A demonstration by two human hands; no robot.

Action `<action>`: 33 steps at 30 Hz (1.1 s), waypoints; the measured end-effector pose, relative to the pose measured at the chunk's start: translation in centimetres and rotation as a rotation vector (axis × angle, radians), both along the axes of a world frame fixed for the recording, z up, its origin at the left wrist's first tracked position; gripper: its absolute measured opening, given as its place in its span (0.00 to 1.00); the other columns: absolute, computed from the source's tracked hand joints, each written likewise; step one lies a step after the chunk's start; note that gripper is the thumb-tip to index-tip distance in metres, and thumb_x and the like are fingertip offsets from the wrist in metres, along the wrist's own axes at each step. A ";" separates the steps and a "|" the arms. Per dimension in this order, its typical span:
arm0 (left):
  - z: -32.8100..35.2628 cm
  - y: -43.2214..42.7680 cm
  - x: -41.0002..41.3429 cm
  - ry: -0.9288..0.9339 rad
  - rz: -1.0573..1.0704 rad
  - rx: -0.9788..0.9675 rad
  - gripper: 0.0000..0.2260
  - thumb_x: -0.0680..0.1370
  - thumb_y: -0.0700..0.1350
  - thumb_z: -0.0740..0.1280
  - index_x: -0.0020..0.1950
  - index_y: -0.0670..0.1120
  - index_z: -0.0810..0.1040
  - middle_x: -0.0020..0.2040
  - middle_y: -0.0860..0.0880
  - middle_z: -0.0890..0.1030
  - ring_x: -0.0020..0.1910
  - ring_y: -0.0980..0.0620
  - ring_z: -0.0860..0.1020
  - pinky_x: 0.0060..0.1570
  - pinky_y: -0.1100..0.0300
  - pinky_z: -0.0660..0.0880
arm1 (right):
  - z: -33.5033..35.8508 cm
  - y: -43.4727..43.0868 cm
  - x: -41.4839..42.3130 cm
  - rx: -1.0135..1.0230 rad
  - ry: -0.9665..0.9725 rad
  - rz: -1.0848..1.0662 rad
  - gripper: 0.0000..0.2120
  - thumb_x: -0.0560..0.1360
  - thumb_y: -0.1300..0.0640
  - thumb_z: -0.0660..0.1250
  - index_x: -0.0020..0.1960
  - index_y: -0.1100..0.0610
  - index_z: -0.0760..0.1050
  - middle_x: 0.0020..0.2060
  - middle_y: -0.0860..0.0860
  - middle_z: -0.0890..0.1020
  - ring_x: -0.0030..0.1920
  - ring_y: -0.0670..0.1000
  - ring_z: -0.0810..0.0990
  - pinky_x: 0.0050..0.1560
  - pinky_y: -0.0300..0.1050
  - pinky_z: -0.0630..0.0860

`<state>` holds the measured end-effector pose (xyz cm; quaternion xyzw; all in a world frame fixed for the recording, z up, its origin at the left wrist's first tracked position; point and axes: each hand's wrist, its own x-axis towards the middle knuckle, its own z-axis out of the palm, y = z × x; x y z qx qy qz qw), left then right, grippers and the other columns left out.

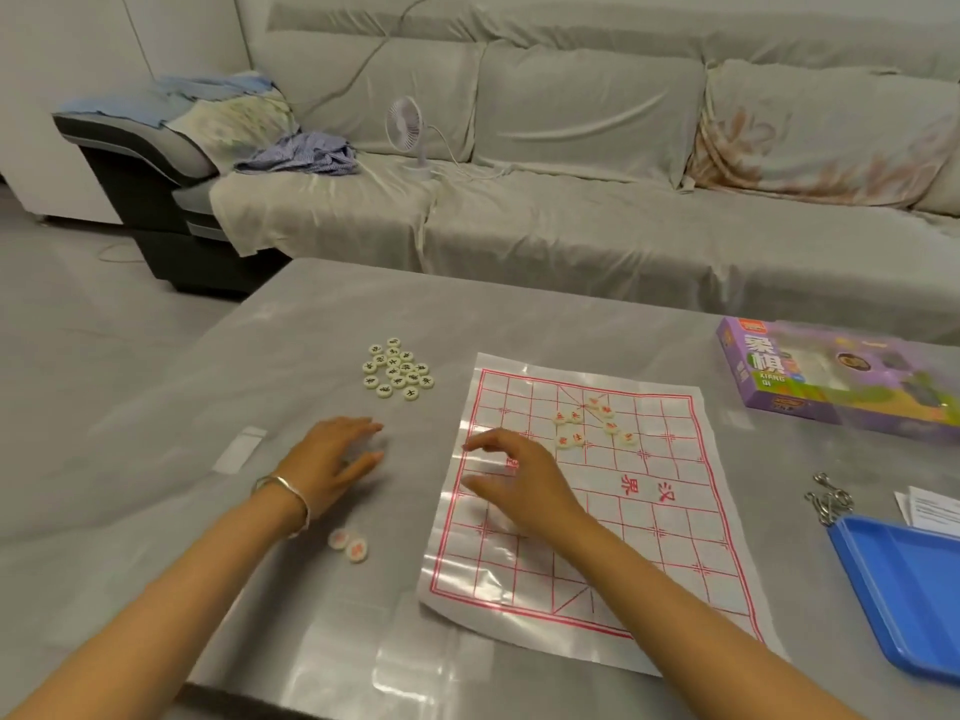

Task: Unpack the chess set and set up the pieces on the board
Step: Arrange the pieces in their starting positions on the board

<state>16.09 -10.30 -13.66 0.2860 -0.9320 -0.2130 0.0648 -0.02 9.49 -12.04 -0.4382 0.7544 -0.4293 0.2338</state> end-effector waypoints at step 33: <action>0.1 0.0 6.4 0.395 0.045 0.238 0.12 0.69 0.47 0.74 0.49 0.57 0.78 0.43 0.58 0.81 0.40 0.56 0.77 0.41 0.66 0.75 | -2.1 -7.5 5.7 0.003 0.248 0.192 0.08 0.74 0.52 0.69 0.53 0.50 0.79 0.49 0.47 0.80 0.46 0.45 0.75 0.47 0.38 0.75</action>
